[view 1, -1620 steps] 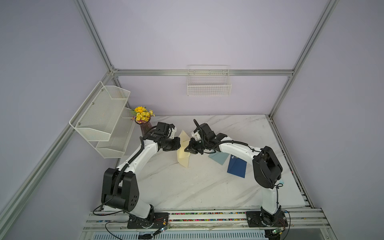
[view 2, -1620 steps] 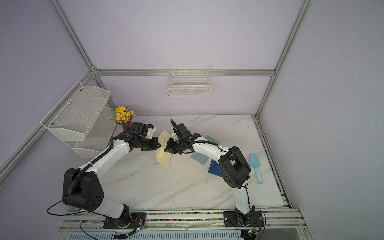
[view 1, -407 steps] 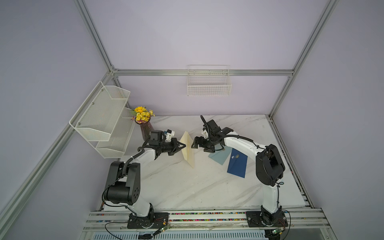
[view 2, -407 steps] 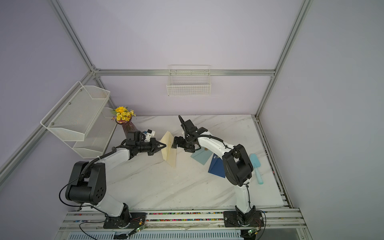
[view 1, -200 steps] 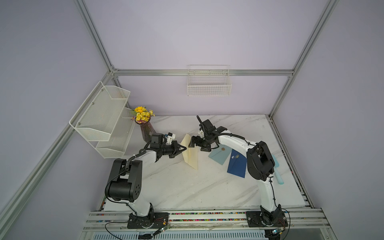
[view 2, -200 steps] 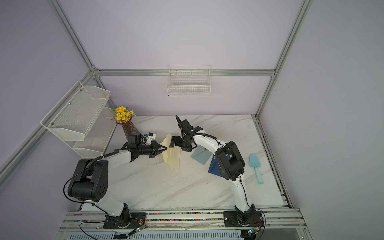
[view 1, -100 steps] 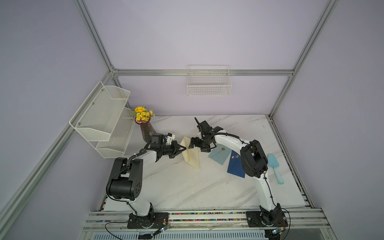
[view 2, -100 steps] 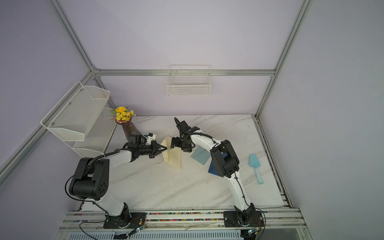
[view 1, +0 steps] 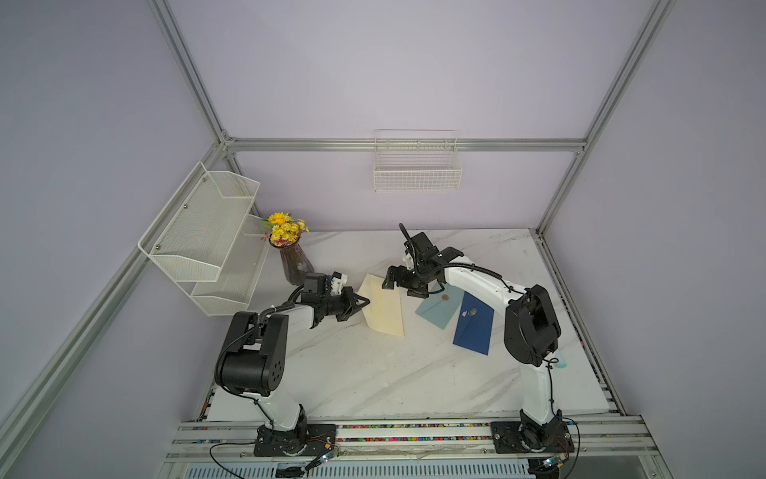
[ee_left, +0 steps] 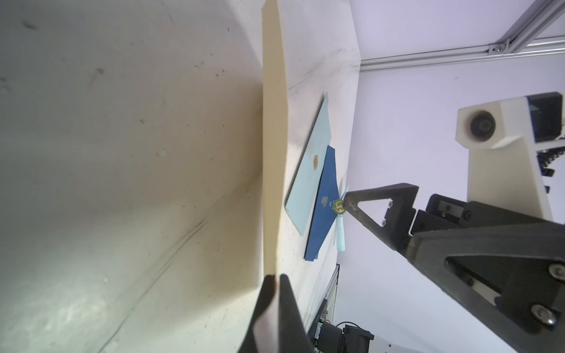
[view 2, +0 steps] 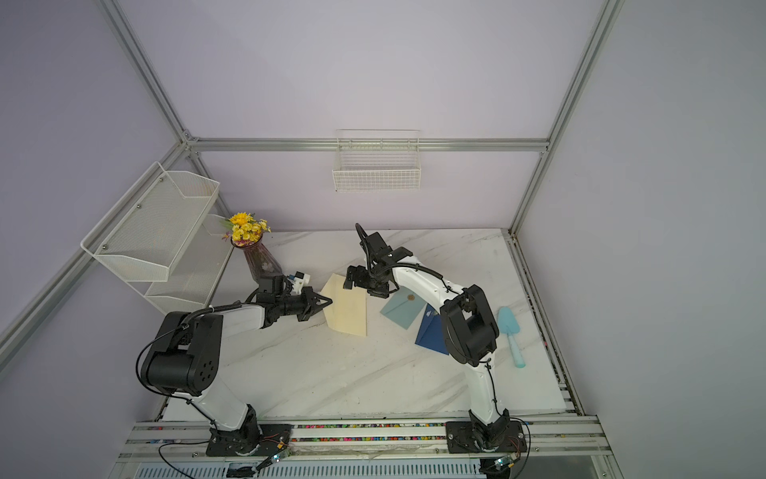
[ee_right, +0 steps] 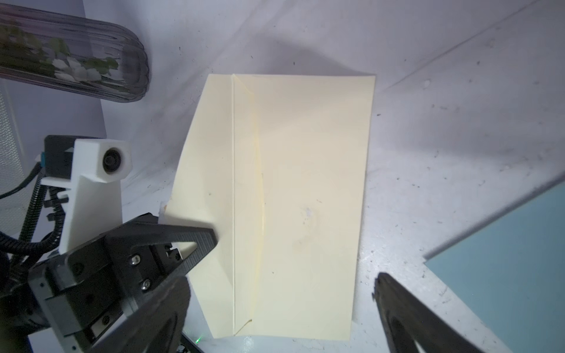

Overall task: Fold the letter paper in half and place it into the envelope
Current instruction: Place the envelope at the center of the board.

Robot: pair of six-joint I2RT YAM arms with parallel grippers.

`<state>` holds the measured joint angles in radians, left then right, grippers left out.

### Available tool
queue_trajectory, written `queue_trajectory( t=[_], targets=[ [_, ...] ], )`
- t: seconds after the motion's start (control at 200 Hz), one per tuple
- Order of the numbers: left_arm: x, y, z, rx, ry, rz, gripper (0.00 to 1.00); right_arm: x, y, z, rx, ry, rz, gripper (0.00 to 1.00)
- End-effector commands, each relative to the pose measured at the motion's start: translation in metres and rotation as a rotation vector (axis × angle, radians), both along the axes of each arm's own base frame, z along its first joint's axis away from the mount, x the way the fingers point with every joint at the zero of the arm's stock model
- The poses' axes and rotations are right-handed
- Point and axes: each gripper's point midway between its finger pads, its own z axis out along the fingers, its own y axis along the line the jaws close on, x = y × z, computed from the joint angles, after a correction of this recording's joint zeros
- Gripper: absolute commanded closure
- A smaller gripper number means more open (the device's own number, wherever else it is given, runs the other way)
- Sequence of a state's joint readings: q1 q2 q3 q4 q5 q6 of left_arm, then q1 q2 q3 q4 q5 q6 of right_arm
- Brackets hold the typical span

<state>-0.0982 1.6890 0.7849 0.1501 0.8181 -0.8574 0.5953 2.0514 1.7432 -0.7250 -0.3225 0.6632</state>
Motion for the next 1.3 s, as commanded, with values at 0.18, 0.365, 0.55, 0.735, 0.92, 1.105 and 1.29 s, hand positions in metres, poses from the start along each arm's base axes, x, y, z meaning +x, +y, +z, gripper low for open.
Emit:
queue_trajectory(
  t=[0.18,0.365,0.55,0.735,0.92,1.105,1.29],
  targets=[
    [-0.001,0.007,-0.016,0.048,-0.017,0.027,0.39,-0.002,-0.011,-0.022,-0.052,0.012,0.003,0.03],
    [-0.011,0.02,-0.006,0.201,-0.017,-0.004,0.13,0.003,-0.009,-0.045,-0.07,0.043,-0.002,0.12],
    [-0.026,0.05,0.002,0.42,0.003,0.004,0.12,0.006,0.001,-0.064,-0.051,0.065,0.008,0.95],
    [-0.046,0.082,-0.003,0.534,0.034,0.059,0.15,0.007,0.014,-0.081,-0.048,0.095,0.033,1.0],
    [-0.055,0.093,-0.012,0.533,0.054,0.074,0.89,0.006,0.013,-0.1,-0.087,0.122,0.031,1.0],
    [-0.051,0.077,-0.037,0.447,0.111,0.018,1.0,0.001,0.006,-0.118,-0.131,0.157,0.024,1.0],
    [-0.036,0.062,-0.04,0.374,0.091,0.013,1.0,-0.004,0.005,-0.124,-0.129,0.176,0.027,1.0]
  ],
)
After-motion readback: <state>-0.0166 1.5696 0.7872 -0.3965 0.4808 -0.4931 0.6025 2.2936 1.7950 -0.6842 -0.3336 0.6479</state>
